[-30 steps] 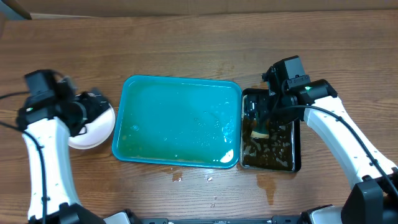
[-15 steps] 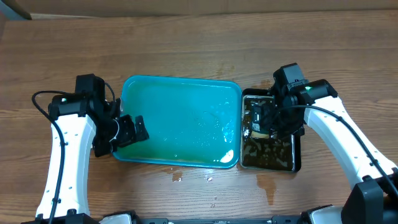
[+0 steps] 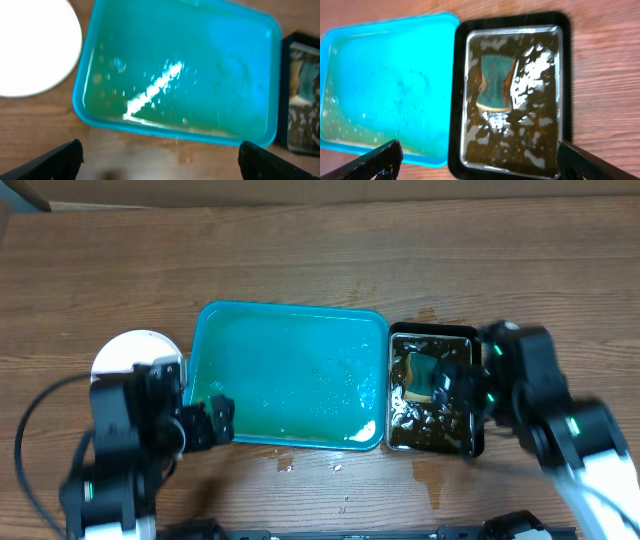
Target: Clean dirty plates on tray and stack at the side
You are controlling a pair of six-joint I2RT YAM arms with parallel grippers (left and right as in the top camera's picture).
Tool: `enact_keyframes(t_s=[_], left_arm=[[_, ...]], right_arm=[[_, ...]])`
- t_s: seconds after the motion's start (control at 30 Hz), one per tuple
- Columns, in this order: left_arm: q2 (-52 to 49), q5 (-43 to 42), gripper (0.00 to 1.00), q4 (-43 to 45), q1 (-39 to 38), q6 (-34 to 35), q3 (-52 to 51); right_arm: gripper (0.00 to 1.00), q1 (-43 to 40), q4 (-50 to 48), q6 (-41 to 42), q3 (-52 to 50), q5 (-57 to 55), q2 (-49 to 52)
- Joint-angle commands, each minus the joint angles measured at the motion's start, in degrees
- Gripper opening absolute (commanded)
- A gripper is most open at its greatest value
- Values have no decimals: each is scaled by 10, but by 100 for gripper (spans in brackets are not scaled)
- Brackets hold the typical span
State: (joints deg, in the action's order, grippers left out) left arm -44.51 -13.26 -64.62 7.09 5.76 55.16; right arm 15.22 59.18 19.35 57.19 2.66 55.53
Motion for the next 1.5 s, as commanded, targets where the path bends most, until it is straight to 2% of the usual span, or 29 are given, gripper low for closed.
enact_keyframes(t_s=[0.0, 0.23, 0.97, 1.2, 1.3, 1.37, 1.47], left_arm=[[67, 1, 100, 19, -4, -4, -33], [100, 2, 100, 31, -4, -5, -35], [98, 2, 100, 27, -4, -5, -35], [98, 2, 100, 27, -4, -5, -35], [97, 2, 100, 27, -4, -5, -35], [98, 2, 100, 27, -4, -5, -35], [98, 2, 100, 27, -4, -5, -35]], right_arm=[[100, 5, -26, 4, -43, -57, -92], [100, 5, -29, 4, -56, -73, -171], [100, 4, -19, 4, -57, -73, -164], [100, -59, -22, -16, -61, -95, -206], [100, -83, -50, -35, -81, -92, -250], [100, -93, -115, -85, -127, -69, -309], [100, -97, -189, -102, -190, -55, -380]])
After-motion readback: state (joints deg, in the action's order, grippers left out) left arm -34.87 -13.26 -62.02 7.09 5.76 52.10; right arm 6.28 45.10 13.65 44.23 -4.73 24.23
